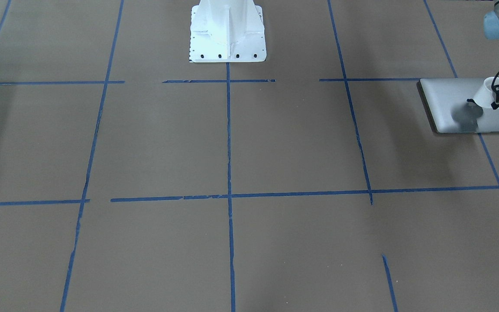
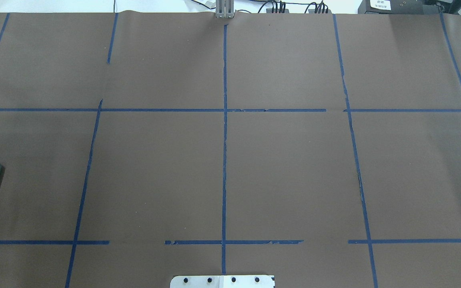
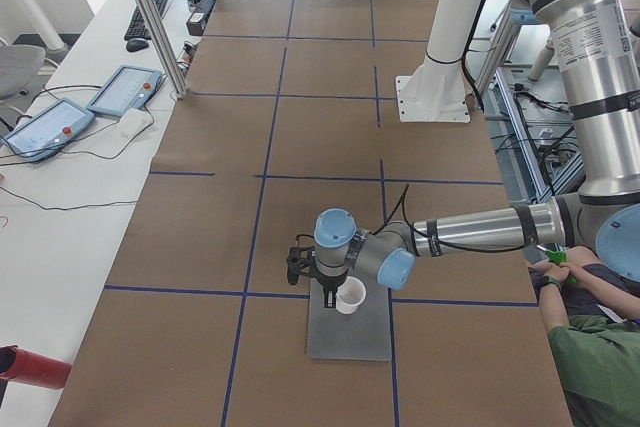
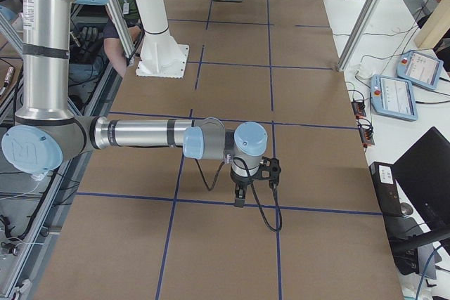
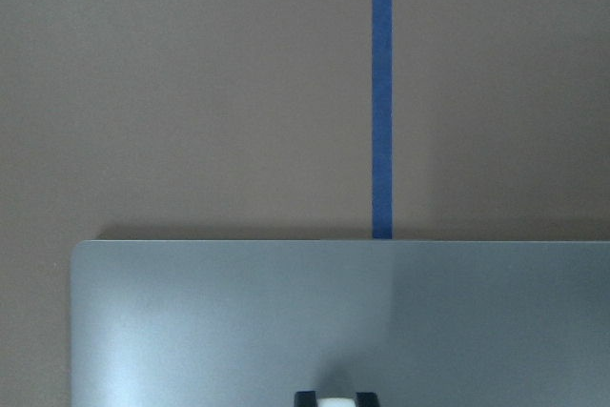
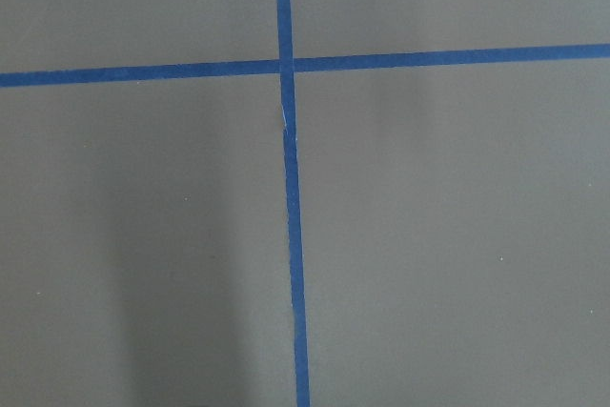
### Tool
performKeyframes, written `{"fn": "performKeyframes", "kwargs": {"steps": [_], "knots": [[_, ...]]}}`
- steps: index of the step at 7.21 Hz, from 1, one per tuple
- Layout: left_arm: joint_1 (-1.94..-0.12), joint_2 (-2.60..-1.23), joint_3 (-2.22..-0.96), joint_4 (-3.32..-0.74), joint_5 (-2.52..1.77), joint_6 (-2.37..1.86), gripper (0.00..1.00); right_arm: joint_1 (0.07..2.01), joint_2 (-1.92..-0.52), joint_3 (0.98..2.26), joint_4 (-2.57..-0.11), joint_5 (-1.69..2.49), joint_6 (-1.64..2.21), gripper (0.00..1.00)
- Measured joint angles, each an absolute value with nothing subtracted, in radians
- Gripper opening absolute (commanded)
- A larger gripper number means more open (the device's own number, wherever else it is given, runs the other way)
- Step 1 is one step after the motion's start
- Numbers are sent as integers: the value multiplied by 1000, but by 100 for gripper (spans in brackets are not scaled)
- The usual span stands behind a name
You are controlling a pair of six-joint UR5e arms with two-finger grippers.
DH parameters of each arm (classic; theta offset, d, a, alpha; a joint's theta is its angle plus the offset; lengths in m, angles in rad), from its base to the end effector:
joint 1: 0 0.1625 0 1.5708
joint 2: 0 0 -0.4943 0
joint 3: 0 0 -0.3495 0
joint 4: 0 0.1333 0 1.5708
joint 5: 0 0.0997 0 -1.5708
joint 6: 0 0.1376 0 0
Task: Place cup on laptop
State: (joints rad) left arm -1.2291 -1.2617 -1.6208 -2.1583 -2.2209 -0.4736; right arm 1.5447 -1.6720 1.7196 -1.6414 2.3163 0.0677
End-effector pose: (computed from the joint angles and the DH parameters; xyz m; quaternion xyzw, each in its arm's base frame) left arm 0.0592 -0.3156 0.7944 0.0173 0.3507 -0.0095 0.9363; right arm 0.0296 -0.3974 0.7410 -0.0278 -0.3633 0.0236 0.9310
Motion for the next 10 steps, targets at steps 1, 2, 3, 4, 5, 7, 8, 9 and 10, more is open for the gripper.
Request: {"fn": "performKeyframes", "kwargs": {"steps": [1, 2, 3, 4, 5, 7, 8, 9, 10], "knots": [[-1228, -1265, -1619, -2158, -2238, -487, 0, 1545, -1672, 1720, -1641, 2316, 68, 100], [-1228, -1271, -1613, -2159, -2254, -494, 0, 1545, -1672, 1720, -1641, 2316, 68, 100], [-1227, -1275, -1609, -2159, -2262, -496, 0, 1545, -1672, 1720, -1641, 2316, 69, 100], [-1227, -1280, -1603, -2159, -2266, -496, 28, 1545, -1672, 1720, -1641, 2316, 69, 100], [-1227, -1286, -1594, -2159, -2267, -493, 96, 1545, -1672, 1720, -1641, 2316, 68, 100], [-1226, -1300, -1569, -2180, -2267, -487, 100, 1545, -1672, 1720, -1641, 2316, 68, 100], [-1226, -1303, -1565, -2192, -2268, -487, 100, 1545, -1672, 1720, -1641, 2316, 68, 100], [-1226, -1304, -1571, -2194, -2274, -486, 100, 1545, -1672, 1720, -1641, 2316, 68, 100], [-1228, -1306, -1587, -2191, -2297, -483, 100, 1545, -1672, 1720, -1641, 2316, 68, 100]]}}
